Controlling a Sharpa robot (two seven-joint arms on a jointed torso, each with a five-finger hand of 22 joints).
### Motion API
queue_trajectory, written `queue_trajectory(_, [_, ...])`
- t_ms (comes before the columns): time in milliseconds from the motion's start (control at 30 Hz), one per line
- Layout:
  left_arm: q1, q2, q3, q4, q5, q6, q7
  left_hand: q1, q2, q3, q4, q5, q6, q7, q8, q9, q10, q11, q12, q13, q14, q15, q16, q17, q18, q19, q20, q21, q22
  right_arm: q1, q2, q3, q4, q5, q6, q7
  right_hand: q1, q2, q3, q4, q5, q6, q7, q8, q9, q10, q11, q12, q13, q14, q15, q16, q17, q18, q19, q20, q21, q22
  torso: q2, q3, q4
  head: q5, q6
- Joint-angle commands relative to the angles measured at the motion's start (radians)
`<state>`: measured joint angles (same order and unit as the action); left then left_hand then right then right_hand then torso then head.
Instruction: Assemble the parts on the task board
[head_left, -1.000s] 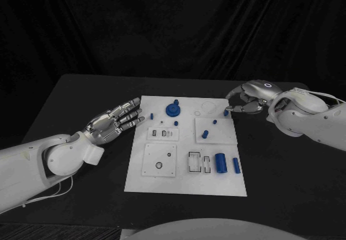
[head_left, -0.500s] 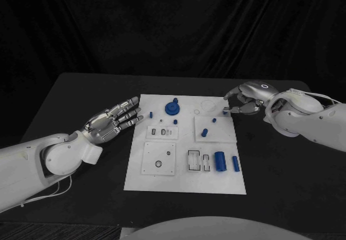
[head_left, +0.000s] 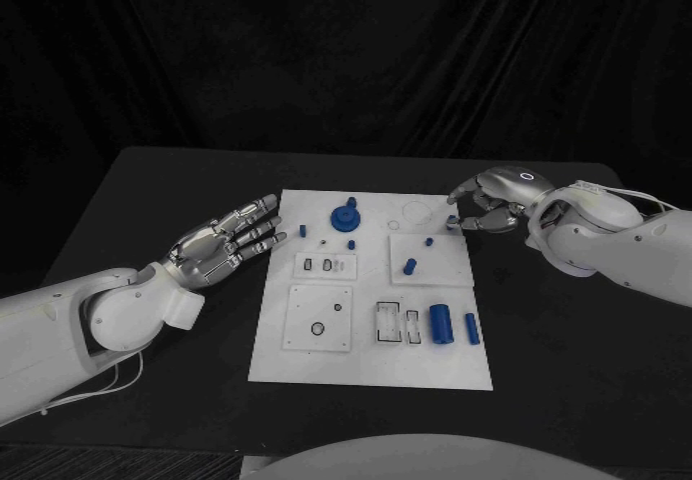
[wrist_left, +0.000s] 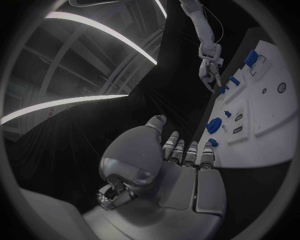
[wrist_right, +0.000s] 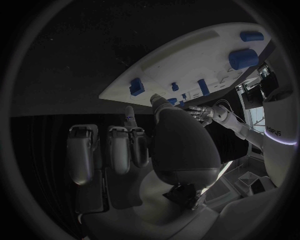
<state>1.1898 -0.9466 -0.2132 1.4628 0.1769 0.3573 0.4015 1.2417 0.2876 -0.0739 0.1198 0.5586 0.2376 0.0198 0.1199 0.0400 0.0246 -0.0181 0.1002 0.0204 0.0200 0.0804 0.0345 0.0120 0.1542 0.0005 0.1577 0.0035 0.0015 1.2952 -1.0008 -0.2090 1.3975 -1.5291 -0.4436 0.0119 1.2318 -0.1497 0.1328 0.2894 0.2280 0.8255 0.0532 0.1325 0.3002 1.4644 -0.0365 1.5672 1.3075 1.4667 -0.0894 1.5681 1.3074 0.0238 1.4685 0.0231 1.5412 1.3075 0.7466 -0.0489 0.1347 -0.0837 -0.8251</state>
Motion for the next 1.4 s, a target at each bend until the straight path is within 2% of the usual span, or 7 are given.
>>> queue_trajectory(33, [-0.002,0.001,0.001,0.002,0.0,0.018,0.009,-0.012,-0.001,0.0,-0.004,0.005,-0.006,-0.001,0.006,0.0,-0.004,0.005,0.003,0.001,0.0,0.007,0.007,0.002,-0.008,0.0,0.004,-0.003,-0.001,-0.003,0.001,0.0,-0.003,0.0,0.016,-0.029,0.018,0.002,0.01,-0.002,0.012,0.001,0.005,0.007,0.005,0.106,0.008,0.004,0.263,0.104,0.004,0.003,0.263,-0.014,0.083,0.004,-0.004,0.251,-0.001,-0.0008,0.0017,-0.002,0.002])
queue_trajectory(333, [-0.002,0.002,0.001,0.0,0.0,0.021,0.009,-0.013,-0.001,0.001,-0.005,0.005,-0.008,-0.001,0.006,0.0,-0.004,0.005,0.003,0.001,0.0,0.007,0.006,0.002,-0.008,0.0,0.004,-0.003,-0.001,-0.006,0.01,0.0,-0.011,0.0,0.029,-0.034,0.079,0.013,0.023,-0.016,0.073,-0.006,0.005,0.014,0.036,0.106,0.009,0.004,0.263,0.104,0.005,0.003,0.263,-0.013,0.079,0.006,-0.011,0.249,0.0,-0.0005,0.0016,-0.003,0.005])
queue_trajectory(467, [-0.002,0.001,0.001,0.0,0.0,0.022,0.009,-0.013,-0.001,0.001,-0.005,0.005,-0.008,-0.001,0.006,0.0,-0.004,0.005,0.003,0.001,0.0,0.007,0.006,0.002,-0.008,0.0,0.004,-0.003,-0.001,-0.01,0.011,0.0,-0.013,0.0,0.036,-0.038,0.082,0.012,0.023,-0.017,0.072,-0.007,0.004,0.014,0.038,0.106,0.009,0.004,0.263,0.104,0.005,0.003,0.263,-0.013,0.079,0.006,-0.011,0.249,0.001,-0.0005,0.0012,-0.002,0.005])
queue_trajectory(667, [-0.002,0.0,0.001,-0.001,0.0,0.021,0.008,-0.013,-0.001,0.001,-0.005,0.005,-0.008,-0.001,0.006,0.0,-0.004,0.005,0.003,0.001,0.0,0.007,0.006,0.002,-0.008,0.0,0.004,-0.003,-0.001,-0.017,0.013,0.0,-0.014,0.0,0.041,-0.04,0.084,0.007,0.014,-0.01,0.039,-0.009,0.003,0.017,0.051,0.106,0.008,0.004,0.263,0.104,0.004,0.003,0.263,-0.012,0.078,0.005,-0.013,0.248,0.001,-0.0004,0.001,0.001,0.005])
queue_trajectory(967, [-0.003,0.001,0.001,-0.003,0.0,0.023,0.007,-0.013,-0.001,0.001,-0.005,0.005,-0.008,-0.001,0.006,0.0,-0.004,0.005,0.003,0.001,0.0,0.007,0.006,0.002,-0.008,0.0,0.004,-0.003,-0.001,-0.026,0.014,0.0,-0.015,0.0,0.04,-0.041,0.086,0.007,0.007,-0.004,0.016,0.01,0.003,0.037,0.081,0.106,0.007,0.004,0.263,0.104,0.003,0.003,0.263,-0.012,0.078,0.004,-0.013,0.248,0.0,-0.0001,0.0012,-0.001,0.003])
queue_trajectory(1267, [-0.003,0.001,0.001,-0.004,0.0,0.023,0.006,-0.013,-0.001,0.001,-0.005,0.005,-0.008,-0.001,0.006,0.0,-0.004,0.005,0.003,0.001,0.0,0.007,0.006,0.002,-0.008,0.0,0.004,-0.003,-0.001,-0.028,0.014,0.0,-0.015,0.0,0.035,-0.049,0.104,0.015,0.003,-0.009,0.044,0.015,0.002,0.097,0.164,0.106,0.006,0.004,0.263,0.104,0.002,0.003,0.263,-0.011,0.076,0.003,-0.016,0.247,0.001,-0.0002,0.0004,-0.001,0.002])
queue_trajectory(1400, [-0.003,0.001,0.001,-0.005,0.0,0.023,0.005,-0.015,-0.001,0.003,-0.007,0.005,-0.009,-0.001,0.006,0.0,-0.004,0.006,0.002,0.001,0.0,0.008,0.006,0.001,-0.009,0.0,0.005,-0.003,-0.001,-0.029,0.016,0.0,-0.015,0.0,0.031,-0.05,0.11,0.022,0.004,-0.013,0.078,-0.005,0.001,0.135,0.201,0.106,0.006,0.004,0.263,0.104,0.002,0.003,0.263,-0.011,0.075,0.003,-0.018,0.246,0.001,-0.0002,0.0005,-0.001,0.001])
